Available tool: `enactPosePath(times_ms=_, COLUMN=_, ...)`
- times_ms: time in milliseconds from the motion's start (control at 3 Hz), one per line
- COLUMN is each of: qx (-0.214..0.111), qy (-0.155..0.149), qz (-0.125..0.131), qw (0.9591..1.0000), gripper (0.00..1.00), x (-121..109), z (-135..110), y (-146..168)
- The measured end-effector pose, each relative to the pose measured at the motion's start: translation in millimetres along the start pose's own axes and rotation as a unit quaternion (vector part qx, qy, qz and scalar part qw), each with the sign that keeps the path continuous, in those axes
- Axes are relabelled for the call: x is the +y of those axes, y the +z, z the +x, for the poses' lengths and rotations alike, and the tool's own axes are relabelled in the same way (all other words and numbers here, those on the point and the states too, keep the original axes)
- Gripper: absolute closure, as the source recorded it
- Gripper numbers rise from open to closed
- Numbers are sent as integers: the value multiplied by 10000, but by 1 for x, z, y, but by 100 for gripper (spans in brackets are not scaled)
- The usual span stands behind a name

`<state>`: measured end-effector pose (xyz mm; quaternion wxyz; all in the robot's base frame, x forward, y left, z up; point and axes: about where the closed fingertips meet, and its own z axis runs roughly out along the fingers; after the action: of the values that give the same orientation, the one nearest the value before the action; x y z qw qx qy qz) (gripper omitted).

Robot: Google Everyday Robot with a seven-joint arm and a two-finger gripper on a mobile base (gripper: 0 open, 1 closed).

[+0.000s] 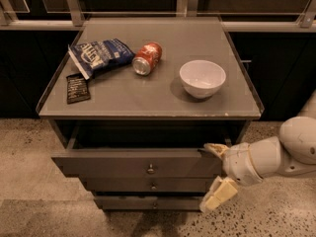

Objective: Open top drawer

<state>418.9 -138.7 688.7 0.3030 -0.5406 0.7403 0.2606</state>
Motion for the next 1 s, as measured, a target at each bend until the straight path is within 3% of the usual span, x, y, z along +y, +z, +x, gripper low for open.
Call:
enactPosePath(times_ms=333, qx=246, qy=-167, qz=-267, qw=9992, gripper=0, x=32, z=2, y=-23)
enactPosePath(times_ms=667, qx=253, qy=-186, qz=-325, qw=9990, gripper=0, x=36, z=0, y=-24)
enactPosePath(times_ms=1000, qx=70, qy=-312, qz=-75, qw=9995, gripper=0, x=17, z=-7, y=-22)
